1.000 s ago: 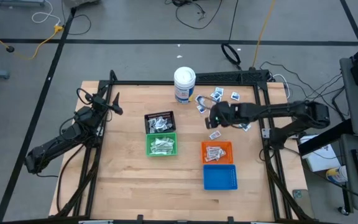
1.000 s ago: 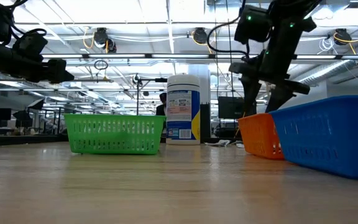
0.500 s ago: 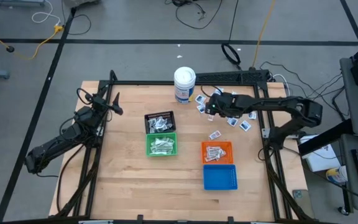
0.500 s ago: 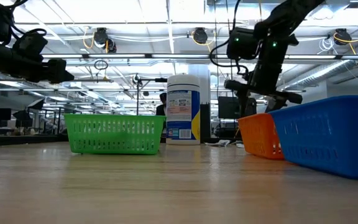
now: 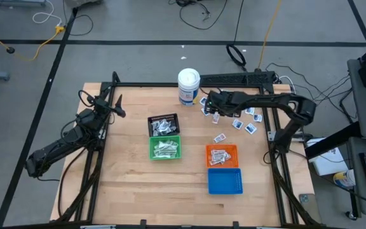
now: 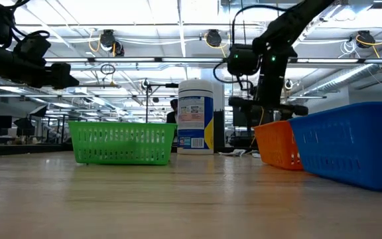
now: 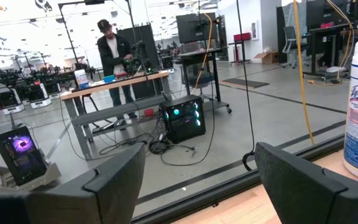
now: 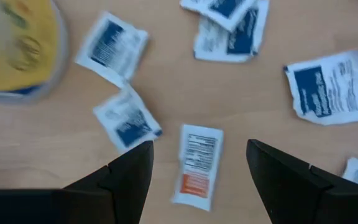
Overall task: Pick & Place First Aid Supplies
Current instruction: Put the orange pad into the orange bin
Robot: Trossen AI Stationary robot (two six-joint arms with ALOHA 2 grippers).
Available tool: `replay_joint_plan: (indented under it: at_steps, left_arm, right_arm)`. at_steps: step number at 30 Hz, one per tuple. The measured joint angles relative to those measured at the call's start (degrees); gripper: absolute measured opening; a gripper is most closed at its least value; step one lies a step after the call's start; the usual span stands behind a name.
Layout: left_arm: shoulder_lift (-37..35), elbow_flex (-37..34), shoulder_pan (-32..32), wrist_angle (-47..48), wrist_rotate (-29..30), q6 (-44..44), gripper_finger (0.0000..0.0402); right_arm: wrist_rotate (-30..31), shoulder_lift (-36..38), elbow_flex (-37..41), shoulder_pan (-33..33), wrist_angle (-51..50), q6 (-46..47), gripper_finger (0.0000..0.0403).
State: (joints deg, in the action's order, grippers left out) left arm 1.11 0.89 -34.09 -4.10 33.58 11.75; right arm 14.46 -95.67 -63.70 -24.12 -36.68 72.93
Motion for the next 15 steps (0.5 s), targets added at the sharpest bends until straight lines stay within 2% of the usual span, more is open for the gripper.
replay_joint_plan:
  at_steps: [15]
  left_arm:
    - [0.0, 0.0, 0.0, 0.0, 0.0, 0.0, 0.0306]
  right_arm:
    - [-1.5, -6.4, 0.7, 2.7, 0.0, 1.3, 0.0251]
